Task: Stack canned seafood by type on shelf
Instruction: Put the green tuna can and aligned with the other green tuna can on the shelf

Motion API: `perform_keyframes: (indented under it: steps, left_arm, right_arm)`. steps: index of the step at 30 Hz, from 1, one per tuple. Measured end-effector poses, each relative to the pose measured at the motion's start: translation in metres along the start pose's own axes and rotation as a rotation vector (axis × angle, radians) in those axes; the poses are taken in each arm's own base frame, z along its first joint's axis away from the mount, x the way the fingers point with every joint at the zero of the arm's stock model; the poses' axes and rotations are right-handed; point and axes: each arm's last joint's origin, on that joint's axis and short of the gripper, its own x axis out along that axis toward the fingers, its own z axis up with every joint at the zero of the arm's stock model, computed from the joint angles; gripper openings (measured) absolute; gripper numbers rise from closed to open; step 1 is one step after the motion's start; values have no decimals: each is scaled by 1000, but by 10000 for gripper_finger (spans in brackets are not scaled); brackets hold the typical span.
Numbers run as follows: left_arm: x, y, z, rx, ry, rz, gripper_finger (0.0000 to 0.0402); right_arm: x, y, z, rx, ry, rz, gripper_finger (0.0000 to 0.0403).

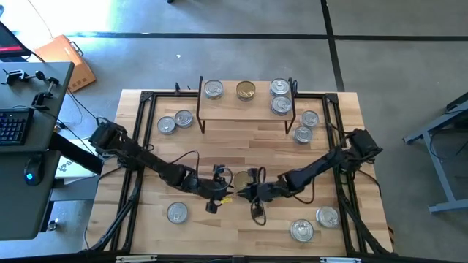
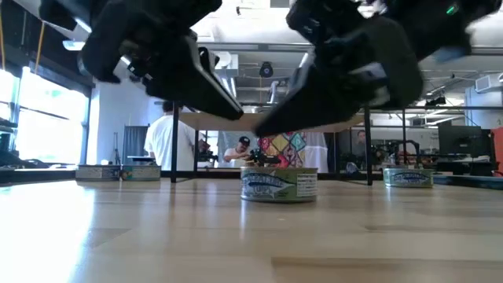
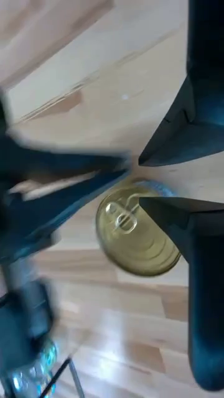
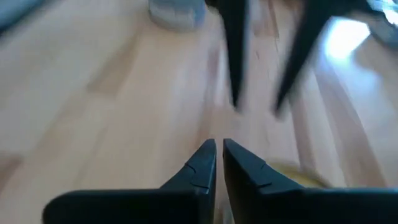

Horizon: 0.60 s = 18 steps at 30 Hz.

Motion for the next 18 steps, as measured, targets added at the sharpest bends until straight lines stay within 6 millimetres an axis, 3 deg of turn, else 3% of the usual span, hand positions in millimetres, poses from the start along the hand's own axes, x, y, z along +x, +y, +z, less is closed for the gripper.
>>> perform_keyframes:
  steps: [10,18]
  left_arm:
    - [42,18,-24,93,-32,-45,85]
    - [51,27,-33,92,-7,-105,85]
  right_arm:
    - [-66,48,-1,26,101,-205,5]
    - [-75,61,-3,35,61,-259,5]
